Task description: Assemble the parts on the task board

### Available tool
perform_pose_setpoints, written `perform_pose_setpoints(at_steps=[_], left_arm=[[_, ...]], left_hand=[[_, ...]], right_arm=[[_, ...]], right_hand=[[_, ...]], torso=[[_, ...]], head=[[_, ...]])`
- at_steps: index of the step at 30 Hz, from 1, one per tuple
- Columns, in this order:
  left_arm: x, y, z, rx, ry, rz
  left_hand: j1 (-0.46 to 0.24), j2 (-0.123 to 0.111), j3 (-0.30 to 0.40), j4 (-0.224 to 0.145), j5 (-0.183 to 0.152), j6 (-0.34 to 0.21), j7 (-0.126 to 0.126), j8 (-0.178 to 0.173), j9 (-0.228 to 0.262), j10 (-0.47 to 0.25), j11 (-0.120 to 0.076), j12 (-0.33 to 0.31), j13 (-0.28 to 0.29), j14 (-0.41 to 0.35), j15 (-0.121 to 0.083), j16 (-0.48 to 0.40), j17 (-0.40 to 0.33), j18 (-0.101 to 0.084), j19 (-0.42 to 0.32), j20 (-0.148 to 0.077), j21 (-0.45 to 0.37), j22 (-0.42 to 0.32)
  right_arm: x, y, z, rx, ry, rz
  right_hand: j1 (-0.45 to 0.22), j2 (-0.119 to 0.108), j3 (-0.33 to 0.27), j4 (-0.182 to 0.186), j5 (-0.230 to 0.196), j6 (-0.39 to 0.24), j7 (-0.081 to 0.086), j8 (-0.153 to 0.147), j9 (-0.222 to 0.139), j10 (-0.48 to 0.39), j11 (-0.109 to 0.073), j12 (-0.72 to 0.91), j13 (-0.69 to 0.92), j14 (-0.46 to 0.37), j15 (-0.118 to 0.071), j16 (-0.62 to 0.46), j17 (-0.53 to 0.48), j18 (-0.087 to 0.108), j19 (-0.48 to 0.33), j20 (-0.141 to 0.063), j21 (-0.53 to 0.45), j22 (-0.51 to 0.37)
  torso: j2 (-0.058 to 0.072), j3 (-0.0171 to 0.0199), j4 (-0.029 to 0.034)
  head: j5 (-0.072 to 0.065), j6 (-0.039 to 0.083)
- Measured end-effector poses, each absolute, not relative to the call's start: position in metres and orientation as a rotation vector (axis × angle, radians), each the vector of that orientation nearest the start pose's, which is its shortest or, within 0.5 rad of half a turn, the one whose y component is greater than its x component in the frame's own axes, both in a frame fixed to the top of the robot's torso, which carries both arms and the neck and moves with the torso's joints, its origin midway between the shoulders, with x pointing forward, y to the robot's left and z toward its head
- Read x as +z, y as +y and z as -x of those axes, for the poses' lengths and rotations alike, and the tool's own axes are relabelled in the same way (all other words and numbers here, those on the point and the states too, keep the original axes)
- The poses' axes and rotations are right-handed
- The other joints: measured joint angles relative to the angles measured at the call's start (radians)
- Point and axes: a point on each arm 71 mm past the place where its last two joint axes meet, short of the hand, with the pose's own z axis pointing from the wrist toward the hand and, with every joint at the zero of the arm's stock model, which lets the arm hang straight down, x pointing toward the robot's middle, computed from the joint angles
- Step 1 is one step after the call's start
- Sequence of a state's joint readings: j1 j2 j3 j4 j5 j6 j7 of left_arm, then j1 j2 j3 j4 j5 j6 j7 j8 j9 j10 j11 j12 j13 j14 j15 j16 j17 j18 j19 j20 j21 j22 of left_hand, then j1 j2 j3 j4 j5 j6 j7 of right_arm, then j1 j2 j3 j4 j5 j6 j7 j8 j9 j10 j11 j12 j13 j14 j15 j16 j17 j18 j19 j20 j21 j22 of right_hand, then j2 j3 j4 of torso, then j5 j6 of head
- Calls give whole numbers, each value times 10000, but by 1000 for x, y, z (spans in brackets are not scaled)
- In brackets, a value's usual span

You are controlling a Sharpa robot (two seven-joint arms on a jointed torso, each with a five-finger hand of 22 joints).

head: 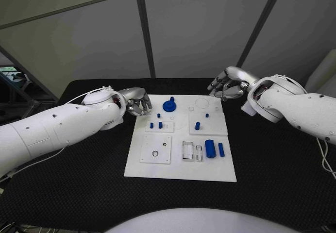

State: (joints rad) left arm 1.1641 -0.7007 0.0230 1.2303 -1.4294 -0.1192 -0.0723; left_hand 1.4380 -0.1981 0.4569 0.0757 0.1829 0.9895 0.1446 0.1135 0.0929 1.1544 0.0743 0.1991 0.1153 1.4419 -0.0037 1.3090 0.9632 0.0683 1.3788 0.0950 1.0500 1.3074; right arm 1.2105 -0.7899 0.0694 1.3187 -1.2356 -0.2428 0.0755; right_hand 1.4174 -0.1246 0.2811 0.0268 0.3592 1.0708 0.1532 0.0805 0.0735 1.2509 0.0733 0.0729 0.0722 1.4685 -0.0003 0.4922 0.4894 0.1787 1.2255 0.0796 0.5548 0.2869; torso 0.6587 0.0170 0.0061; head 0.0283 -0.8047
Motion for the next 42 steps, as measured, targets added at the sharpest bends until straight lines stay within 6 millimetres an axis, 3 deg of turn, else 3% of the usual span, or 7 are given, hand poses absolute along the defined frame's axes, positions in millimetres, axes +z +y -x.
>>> perform_pose_setpoints(at_steps=[3, 4, 14, 15, 16, 25, 42], left_arm=[[-205, 229, -536, -5863, 17963, -262], [-204, 234, -536, -6035, 17829, 34], [-185, 257, -522, -10023, 16256, 4303], [-184, 258, -519, -10605, 16043, 4903], [-184, 259, -517, -11026, 15877, 5355], [-179, 259, -500, -13851, 14492, 8614], [-178, 251, -491, -15169, 13853, 9855]], left_hand=[[-54, 54, 0, 0, -56, 208, 4, 76, 25, 78, 7, 0, 31, -297, 8, -417, -765, 131, -339, 18, -744, -129], [-65, 61, 0, 0, -56, 238, 35, 76, 26, 24, 62, -69, 29, -558, 34, -818, -1452, 888, -602, 28, -1359, -382], [-715, -62, -804, 469, -48, 181, 164, 76, -86, -535, 298, -117, 25, -2143, 266, -3150, -4820, 877, -2301, 266, -5193, -2269], [-644, 9, -804, 469, -7, 181, 164, 75, -88, -536, 298, -117, 40, -2237, 269, -3256, -4910, 1248, -2361, 286, -5315, -2346], [-606, 47, -825, 448, 24, 181, 164, 76, -88, -536, 298, -113, 53, -2277, 274, -3314, -4962, 1328, -2376, 302, -5390, -2398], [-509, 222, -929, 428, 25, 217, 199, 75, -99, -495, 257, 119, 123, -2410, 267, -3570, -5185, 1315, -2448, 303, -5676, -2647], [-416, 315, -956, 401, 25, 253, 234, 75, -98, -495, 258, 169, 134, -2445, 233, -3620, -5240, 1314, -2447, 303, -5794, -2717]], right_arm=[[-157, -229, -528, 7220, 16267, 718], [-159, -229, -527, 7056, 16272, 1000], [-177, -217, -508, 5751, 16286, 3220], [-178, -216, -507, 5634, 16279, 3388], [-180, -215, -506, 5550, 16272, 3499], [-189, -202, -502, 5108, 16279, 4169], [-208, -191, -501, 4507, 16864, 4773]], right_hand=[[0, 0, 51, -51, -24, 55, -55, -8, 0, 0, 0, -37, 0, -36, -36, 1358, 902, 1, -31, -31, 616, 435], [-5, 5, 113, -98, -82, 81, -30, -82, -6, 0, 0, -38, 0, -36, -36, 2377, 1733, 1, -87, -87, 999, 715], [-220, -163, 367, 28, -400, -54, 29, -118, -34, -445, 136, -37, -39, -36, -35, 6516, 5498, -162, 112, 41, 3347, 3167], [-242, -185, 367, 28, -413, -87, 62, -118, -34, -491, 122, -37, -39, -36, -35, 6645, 5624, -162, 112, 41, 3468, 3300], [-255, -198, 390, 51, -464, -85, 60, -118, -34, -526, 161, -37, -45, -36, -35, 6782, 5746, -162, 112, 41, 3583, 3430], [-294, -238, 461, 70, -515, -250, 146, -117, -33, -721, 213, -37, -46, -35, 41, 7522, 6404, -161, 150, 80, 4290, 4206], [-294, -238, 768, 38, -740, -319, 147, -117, -32, -758, 250, -37, -44, -35, 40, 8028, 6864, -317, 149, 153, 4903, 4896]], torso=[[-1, 5, 0], [-2, 7, -1], [1, -11, -12], [4, -12, -12], [6, -12, -12], [6, -14, 6], [4, -6, 1]], head=[[-213, 67], [-280, 89], [-821, 274], [-834, 281], [-844, 289], [-884, 321], [-866, 300]])
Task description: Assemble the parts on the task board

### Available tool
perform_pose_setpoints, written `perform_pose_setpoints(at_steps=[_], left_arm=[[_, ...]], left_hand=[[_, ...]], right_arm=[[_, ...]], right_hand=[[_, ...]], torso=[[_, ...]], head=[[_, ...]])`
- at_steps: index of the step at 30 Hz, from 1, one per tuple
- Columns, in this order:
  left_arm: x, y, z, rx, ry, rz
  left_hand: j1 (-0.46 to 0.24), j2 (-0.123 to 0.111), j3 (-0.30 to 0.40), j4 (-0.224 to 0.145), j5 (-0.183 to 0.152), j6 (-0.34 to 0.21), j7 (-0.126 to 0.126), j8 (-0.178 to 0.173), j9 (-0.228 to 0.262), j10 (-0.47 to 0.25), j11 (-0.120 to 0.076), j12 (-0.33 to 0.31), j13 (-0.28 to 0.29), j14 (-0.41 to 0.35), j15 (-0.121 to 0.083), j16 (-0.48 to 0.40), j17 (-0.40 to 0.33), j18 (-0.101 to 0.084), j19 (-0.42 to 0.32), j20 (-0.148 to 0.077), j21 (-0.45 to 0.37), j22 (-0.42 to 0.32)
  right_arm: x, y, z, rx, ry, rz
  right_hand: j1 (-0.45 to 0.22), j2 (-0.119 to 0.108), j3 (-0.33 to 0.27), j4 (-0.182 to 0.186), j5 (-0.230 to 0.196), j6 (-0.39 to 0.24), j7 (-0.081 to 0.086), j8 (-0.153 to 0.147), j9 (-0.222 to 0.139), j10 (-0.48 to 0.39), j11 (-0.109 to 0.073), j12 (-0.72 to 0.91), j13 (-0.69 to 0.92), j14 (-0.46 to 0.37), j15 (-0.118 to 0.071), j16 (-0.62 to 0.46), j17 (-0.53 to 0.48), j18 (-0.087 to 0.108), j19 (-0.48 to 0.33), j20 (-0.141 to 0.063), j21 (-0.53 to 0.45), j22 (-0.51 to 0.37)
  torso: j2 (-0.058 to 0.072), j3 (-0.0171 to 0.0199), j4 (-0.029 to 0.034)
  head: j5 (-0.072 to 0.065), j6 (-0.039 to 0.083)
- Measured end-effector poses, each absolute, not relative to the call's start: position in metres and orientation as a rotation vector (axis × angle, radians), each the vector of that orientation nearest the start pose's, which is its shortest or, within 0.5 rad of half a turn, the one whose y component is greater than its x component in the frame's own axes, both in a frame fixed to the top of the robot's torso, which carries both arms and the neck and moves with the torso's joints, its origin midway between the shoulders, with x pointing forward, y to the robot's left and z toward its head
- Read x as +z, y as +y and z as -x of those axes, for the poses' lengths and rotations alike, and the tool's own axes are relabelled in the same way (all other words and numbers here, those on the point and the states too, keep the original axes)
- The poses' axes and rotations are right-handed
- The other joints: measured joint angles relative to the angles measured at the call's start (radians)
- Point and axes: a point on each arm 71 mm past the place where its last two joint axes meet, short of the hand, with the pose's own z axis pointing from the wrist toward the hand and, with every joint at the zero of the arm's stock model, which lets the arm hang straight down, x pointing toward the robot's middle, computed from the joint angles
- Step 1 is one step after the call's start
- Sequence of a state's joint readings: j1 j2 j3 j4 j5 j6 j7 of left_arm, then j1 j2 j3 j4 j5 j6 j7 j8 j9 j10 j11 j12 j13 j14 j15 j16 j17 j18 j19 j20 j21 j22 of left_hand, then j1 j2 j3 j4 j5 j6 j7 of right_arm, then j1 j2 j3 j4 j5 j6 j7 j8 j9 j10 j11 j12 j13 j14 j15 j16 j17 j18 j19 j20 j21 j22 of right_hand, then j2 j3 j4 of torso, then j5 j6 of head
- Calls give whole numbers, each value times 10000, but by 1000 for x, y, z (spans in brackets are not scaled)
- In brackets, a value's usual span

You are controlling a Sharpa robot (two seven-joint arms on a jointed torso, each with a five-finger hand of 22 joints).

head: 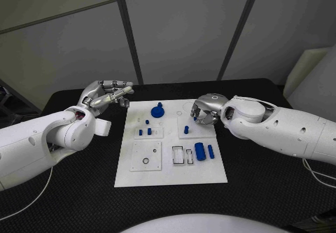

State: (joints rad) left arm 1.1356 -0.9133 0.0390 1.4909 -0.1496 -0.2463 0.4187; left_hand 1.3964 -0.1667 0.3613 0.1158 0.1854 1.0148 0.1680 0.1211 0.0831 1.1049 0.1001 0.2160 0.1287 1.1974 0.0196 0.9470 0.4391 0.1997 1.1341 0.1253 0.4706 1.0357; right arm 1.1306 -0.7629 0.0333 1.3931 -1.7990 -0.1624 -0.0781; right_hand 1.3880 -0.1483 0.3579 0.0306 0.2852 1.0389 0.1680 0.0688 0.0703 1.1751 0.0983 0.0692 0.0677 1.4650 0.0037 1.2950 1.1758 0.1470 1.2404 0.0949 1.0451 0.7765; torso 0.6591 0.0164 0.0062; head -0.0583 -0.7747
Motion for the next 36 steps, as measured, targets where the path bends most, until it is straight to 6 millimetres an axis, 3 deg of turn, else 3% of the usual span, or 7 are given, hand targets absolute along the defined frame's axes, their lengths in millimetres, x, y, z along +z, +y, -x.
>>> perform_pose_setpoints(at_steps=[13, 20, 25, 31, 33, 36], left_arm=[[-178, 252, -491, -15232, 13777, 10019], [-178, 252, -491, -15246, 13776, 10048], [-178, 252, -491, -15243, 13782, 10062], [-179, 253, -492, -15209, 13796, 10090], [-179, 254, -492, -15188, 13799, 10105], [-179, 254, -493, -15166, 13806, 10121]], left_hand=[[52, 51, 0, 0, 0, 0, 0, 0, -9, 0, 1, 38, -1, 0, 0, 0, -22, 0, 0, 0, 0, -27], [105, 105, -28, -28, 0, 0, -1, 0, -10, 0, 1, 38, -1, 1, 1, -38, -44, 0, 0, 0, -40, -49], [145, 144, 1, -57, 0, 0, -1, 0, -20, 0, 1, 38, -2, 1, 1, -38, -66, 0, 0, 0, -39, -71], [211, 210, 42, -154, 0, 0, -1, 0, -23, 0, 1, 38, -2, 1, 1, -79, -92, 0, 1, 0, -77, -86], [215, 206, 41, -154, 0, 0, -1, 0, -30, -1, 1, 38, -2, 1, 1, -80, -94, 0, 1, 0, -77, -87], [266, 155, 42, -154, 0, 0, -1, 0, -30, 0, 1, 75, -3, 0, 1, -80, -102, 1, 1, 0, -77, -95]], right_arm=[[-212, -189, -503, 4296, 16978, 4877], [-212, -188, -503, 4285, 16950, 4903], [-212, -188, -503, 4294, 16922, 4922], [-213, -187, -502, 4299, 16828, 4943], [-213, -187, -501, 4288, 16791, 4951], [-213, -187, -500, 4290, 16726, 4953]], right_hand=[[124, 124, 372, -8, -127, 87, -16, 0, 24, 4, 0, 11, 31, 0, -1, 222, 152, 2, 0, -1, 327, 353], [361, 360, 834, -141, -458, 519, -152, 178, 107, 471, -159, 96, 71, 0, -1, 377, 263, 3, 35, 34, 694, 752], [506, 503, 1049, -360, -538, 901, -286, 319, 167, 853, -310, 203, 162, 24, -136, 465, 360, 4, 126, -57, 1001, 1136], [639, 499, 1224, -595, -708, 1089, -348, 393, 299, 1045, -325, 233, 246, 0, -184, 505, 348, -1, 126, -57, 1163, 1352], [640, 500, 1224, -595, -709, 1089, -349, 396, 300, 1046, -325, 233, 255, 0, -184, 505, 328, -157, 126, -57, 1186, 1374], [640, 500, 1208, -612, -769, 1108, -332, 395, 301, 1045, -325, 232, 291, 0, -185, 505, 314, -156, 88, -95, 1233, 1409]], torso=[[1, 7, -1], [9, 10, -7], [9, 10, -7], [0, 11, -7], [-4, 11, -7], [-5, 11, -8]], head=[[64, -35], [68, -65], [68, -94], [55, -109], [54, -113], [59, -113]])
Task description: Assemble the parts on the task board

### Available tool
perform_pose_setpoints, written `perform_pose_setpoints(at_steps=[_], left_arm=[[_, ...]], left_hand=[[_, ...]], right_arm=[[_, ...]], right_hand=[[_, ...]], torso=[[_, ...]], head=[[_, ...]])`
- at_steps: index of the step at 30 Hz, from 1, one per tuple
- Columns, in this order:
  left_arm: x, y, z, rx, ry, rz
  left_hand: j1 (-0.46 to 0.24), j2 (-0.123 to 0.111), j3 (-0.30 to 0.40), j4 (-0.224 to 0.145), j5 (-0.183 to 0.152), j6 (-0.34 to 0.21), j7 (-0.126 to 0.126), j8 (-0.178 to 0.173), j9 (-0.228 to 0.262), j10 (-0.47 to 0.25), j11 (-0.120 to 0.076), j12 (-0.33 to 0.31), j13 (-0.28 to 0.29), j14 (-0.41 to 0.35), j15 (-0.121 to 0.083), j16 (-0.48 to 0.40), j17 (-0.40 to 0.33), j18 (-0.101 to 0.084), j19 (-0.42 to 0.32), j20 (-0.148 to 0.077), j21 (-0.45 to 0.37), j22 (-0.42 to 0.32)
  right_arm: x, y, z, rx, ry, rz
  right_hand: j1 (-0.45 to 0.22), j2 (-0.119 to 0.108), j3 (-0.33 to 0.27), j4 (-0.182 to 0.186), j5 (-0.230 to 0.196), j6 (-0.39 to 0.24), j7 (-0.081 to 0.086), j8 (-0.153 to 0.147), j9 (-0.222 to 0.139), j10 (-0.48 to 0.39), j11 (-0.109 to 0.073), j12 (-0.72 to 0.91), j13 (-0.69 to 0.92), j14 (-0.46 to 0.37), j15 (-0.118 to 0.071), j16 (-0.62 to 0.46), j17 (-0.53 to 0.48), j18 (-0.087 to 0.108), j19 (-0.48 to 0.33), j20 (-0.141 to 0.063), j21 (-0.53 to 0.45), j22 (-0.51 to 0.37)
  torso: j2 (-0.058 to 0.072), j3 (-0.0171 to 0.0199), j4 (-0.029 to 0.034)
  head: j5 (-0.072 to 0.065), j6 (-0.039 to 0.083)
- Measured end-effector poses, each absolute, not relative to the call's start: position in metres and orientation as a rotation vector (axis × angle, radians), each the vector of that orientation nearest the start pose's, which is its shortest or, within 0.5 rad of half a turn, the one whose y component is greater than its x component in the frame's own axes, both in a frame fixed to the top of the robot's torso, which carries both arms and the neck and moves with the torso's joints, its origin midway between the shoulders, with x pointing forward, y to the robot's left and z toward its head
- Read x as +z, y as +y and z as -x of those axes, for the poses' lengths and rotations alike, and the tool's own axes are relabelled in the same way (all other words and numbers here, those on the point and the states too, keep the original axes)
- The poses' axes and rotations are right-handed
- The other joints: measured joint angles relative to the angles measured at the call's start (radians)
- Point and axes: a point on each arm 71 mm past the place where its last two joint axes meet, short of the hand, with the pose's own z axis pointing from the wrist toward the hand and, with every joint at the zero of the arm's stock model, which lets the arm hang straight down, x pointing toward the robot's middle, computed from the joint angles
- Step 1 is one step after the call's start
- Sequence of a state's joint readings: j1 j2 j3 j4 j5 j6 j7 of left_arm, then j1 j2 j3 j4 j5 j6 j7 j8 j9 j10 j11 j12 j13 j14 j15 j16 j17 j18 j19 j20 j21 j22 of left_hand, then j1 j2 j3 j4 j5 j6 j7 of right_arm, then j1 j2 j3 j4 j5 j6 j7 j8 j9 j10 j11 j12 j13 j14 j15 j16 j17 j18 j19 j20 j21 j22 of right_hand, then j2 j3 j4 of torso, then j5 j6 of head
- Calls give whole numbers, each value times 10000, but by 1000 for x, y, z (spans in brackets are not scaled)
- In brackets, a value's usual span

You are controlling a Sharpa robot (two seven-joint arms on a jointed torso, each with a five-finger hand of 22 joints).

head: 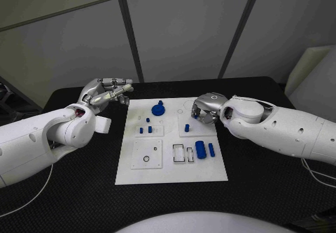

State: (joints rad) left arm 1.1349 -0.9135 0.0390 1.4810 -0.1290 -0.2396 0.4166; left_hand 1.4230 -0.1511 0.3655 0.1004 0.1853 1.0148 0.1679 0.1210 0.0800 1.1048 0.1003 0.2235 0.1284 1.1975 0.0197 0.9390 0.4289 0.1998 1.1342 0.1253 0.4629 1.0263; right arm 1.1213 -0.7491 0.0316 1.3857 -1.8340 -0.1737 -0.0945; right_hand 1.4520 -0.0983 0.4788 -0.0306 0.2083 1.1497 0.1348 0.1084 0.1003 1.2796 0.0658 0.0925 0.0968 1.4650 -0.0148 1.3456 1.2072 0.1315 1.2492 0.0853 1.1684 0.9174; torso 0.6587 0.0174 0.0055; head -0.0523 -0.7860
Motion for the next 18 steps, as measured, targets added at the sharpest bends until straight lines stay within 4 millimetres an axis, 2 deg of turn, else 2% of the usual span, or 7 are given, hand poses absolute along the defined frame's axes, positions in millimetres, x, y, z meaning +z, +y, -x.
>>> perform_pose_setpoints(at_steps=[4, 10, 18], left_arm=[[-179, 255, -493, -15140, 13817, 10141], [-180, 255, -494, -15106, 13843, 10169], [-181, 257, -494, -15046, 13869, 10210]], left_hand=[[0, 0, 9, -46, 0, 0, 0, 0, 0, 0, 0, 0, 0, 0, 0, 0, 1, -1, 0, 0, 0, 0], [39, 39, 0, -55, 0, 0, 0, 0, -13, -39, 39, 0, 0, 0, 0, 0, -18, -1, 0, 0, 0, -10], [39, 39, -27, -82, 0, -37, 37, 0, -28, -114, 74, 0, -15, -37, 37, 1, -44, -1, 0, 1, -39, -10]], right_arm=[[-211, -188, -499, 4320, 16601, 4931], [-206, -190, -493, 4461, 16310, 4865], [-194, -191, -481, 4832, 15885, 4747]], right_hand=[[-27, -18, -114, 92, -58, 14, 5, -1, -2, 71, -71, -81, 15, 0, 0, 0, -10, 1, 0, 0, 0, 31], [-408, -27, -223, 201, -227, 25, -6, -13, -2, 175, -174, -132, 32, 0, 1, -1, -38, 2, 0, 0, 47, 80], [-421, -41, -249, 227, -287, 41, -24, -22, 15, 137, -136, -153, 27, 0, 1, -1, -38, 2, 0, 1, 47, 92]], torso=[[0, -1, -3], [0, -1, -4], [-12, -5, -6]], head=[[9, 12], [16, 20], [18, 42]])
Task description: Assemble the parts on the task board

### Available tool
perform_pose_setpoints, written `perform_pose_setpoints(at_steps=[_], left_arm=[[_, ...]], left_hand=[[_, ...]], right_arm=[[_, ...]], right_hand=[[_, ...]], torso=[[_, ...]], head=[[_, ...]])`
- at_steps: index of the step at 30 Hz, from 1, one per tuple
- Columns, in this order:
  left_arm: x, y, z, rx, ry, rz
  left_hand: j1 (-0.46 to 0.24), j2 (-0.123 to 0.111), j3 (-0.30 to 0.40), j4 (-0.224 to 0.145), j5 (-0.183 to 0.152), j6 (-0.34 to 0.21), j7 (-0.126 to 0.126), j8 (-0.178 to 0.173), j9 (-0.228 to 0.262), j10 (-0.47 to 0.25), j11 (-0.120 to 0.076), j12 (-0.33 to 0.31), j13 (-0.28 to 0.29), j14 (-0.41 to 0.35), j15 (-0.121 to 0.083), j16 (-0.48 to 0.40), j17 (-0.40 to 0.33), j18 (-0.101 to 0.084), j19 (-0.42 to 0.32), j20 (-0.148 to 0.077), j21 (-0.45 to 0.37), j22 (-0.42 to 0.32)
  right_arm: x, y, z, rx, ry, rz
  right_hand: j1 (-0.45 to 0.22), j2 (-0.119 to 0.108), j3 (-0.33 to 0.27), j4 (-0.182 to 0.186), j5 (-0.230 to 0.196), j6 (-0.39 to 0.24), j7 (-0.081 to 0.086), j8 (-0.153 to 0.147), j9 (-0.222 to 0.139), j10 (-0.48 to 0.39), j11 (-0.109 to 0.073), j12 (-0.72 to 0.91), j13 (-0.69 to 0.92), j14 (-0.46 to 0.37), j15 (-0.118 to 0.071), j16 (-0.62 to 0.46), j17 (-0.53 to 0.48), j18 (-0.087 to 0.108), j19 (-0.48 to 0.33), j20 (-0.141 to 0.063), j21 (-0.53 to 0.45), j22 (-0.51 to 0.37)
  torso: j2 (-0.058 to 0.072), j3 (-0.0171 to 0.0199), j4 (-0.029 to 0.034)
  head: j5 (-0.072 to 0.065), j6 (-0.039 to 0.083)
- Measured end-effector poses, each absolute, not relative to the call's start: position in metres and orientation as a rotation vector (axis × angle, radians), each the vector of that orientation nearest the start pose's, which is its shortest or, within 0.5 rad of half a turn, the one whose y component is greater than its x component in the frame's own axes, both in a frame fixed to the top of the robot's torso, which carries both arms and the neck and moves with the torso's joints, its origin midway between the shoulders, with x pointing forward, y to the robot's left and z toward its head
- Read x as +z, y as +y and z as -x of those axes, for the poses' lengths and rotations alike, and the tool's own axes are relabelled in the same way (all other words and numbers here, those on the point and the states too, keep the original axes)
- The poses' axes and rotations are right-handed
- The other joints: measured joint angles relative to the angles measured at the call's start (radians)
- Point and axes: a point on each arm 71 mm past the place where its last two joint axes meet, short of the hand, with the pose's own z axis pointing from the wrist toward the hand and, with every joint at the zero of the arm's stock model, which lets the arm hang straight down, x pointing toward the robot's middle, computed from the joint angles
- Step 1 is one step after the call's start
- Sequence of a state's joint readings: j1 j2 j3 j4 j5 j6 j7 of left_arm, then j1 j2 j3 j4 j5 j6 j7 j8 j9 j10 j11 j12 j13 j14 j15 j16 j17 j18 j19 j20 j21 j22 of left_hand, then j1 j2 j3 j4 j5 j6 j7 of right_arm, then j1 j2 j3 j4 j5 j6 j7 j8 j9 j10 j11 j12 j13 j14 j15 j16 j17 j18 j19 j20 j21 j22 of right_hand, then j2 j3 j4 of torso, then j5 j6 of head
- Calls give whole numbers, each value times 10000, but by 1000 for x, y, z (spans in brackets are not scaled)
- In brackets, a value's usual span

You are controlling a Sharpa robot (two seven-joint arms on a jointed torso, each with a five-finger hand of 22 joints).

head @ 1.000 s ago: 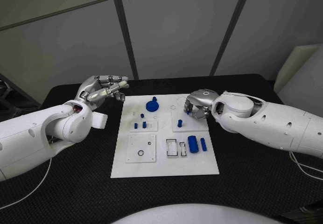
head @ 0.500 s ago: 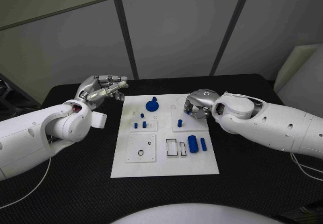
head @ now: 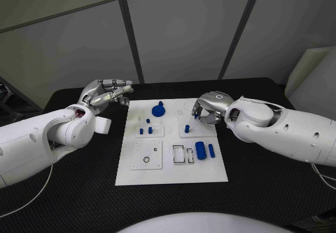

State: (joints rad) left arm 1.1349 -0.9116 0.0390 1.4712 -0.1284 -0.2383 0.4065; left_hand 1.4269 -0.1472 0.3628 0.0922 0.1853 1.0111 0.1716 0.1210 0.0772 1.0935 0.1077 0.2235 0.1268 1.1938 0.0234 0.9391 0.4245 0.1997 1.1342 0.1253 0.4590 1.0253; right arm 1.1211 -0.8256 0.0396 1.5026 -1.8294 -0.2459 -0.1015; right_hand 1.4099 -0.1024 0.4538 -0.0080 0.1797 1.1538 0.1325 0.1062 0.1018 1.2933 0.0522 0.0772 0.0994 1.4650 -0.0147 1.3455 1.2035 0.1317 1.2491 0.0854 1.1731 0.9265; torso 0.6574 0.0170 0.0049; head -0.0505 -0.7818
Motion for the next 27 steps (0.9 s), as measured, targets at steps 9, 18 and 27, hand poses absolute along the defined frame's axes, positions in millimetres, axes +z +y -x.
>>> perform_pose_setpoints(at_steps=[9, 18, 27], left_arm=[[-182, 256, -496, -15019, 13910, 10248], [-183, 252, -497, -15051, 13971, 10269], [-183, 246, -497, -15175, 14045, 10252]], left_hand=[[0, 0, 19, -18, 0, -35, 35, 0, -4, -16, -16, 0, -4, -1, 0, 0, 0, 0, 0, 0, 0, -9], [0, 0, 28, -28, 0, -36, 35, 0, -3, -53, 20, 0, -14, -2, 1, 1, -9, -1, 0, 0, 0, -8], [0, 0, 29, -28, 0, -36, 35, 0, -3, -52, 20, 0, -14, -2, 2, -38, -9, 1, 0, 0, 0, -7]], right_arm=[[-172, -164, -459, 6015, 15136, 4763], [-161, -124, -444, 7311, 14582, 4837], [-175, -92, -442, 8148, 14800, 4727]], right_hand=[[1, -1, 0, 0, -4, -3, -2, -30, 4, 0, 0, 0, -1, 0, 0, 45, 32, 1, 0, 0, 69, 90], [2, -2, 0, 0, -4, -11, -7, -57, 1, 0, 0, -51, -1, 0, 1, 44, 41, 1, 0, 0, 69, 107], [2, -2, 0, 0, 35, -15, -10, -59, -8, 0, 0, -51, -2, 0, 0, 44, 40, 2, 0, 1, 69, 120]], torso=[[2, -2, -6], [15, -16, 23], [25, -32, 23]], head=[[204, 13], [643, -22], [1111, -176]])
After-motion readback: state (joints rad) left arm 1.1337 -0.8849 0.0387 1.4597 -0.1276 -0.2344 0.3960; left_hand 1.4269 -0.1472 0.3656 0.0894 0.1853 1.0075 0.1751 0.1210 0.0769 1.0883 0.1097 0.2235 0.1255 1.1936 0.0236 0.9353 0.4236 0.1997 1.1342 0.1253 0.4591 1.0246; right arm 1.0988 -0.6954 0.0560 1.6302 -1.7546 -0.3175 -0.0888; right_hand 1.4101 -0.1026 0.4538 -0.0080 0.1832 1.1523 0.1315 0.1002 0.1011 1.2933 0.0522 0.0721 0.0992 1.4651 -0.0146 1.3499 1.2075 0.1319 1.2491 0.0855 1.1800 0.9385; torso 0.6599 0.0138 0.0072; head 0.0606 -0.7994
